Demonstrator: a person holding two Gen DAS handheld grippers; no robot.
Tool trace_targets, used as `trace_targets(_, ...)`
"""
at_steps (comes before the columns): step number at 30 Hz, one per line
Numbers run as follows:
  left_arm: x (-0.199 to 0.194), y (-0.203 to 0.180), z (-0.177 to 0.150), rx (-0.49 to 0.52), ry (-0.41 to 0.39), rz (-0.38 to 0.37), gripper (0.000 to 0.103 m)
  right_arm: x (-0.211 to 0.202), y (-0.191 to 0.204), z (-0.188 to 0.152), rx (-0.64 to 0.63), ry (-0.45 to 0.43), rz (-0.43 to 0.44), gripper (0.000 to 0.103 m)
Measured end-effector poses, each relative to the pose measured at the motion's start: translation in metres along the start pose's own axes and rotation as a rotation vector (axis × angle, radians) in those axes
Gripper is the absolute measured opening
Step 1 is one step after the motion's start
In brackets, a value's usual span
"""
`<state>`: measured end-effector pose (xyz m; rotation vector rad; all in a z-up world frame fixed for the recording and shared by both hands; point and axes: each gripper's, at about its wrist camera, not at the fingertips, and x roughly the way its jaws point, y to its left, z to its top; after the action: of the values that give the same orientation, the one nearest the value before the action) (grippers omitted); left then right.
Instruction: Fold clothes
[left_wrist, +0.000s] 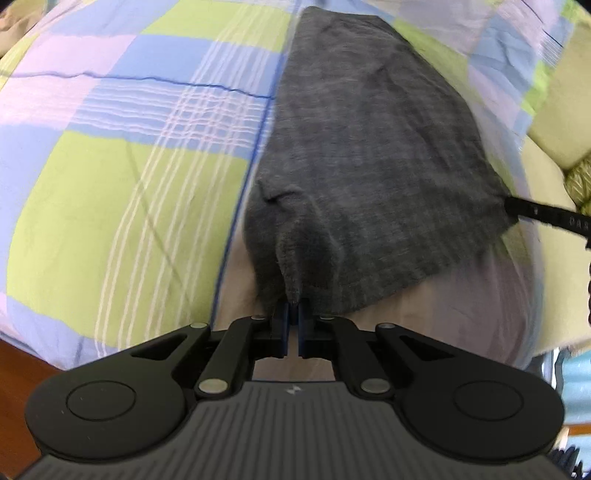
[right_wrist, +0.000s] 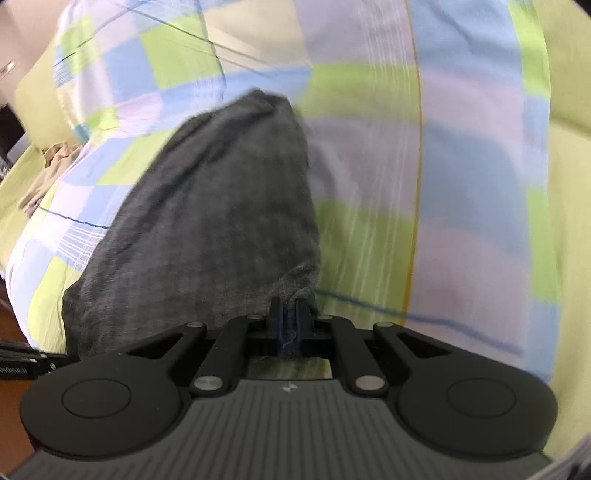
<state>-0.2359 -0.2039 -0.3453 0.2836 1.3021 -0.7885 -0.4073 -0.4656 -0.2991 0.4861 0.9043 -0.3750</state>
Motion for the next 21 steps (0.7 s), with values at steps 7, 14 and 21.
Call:
trace_targets(7,0.003,0.000,0.002,0.025,0.128,0.036,0.024,0.018,-0.006,0.003,0.026,0.138,-0.045,0.045)
trace_targets(14,-0.051,0.009,0.054,0.040,0.045,0.045,0.031,-0.014,-0.006,0.038,0.025,0.009,0.065,0.034)
trace_targets(21,0.025,-0.039,0.128,0.191,0.057,-0.052,0.031,0.059,0.030,0.057,-0.124,0.136,0.164,0.012)
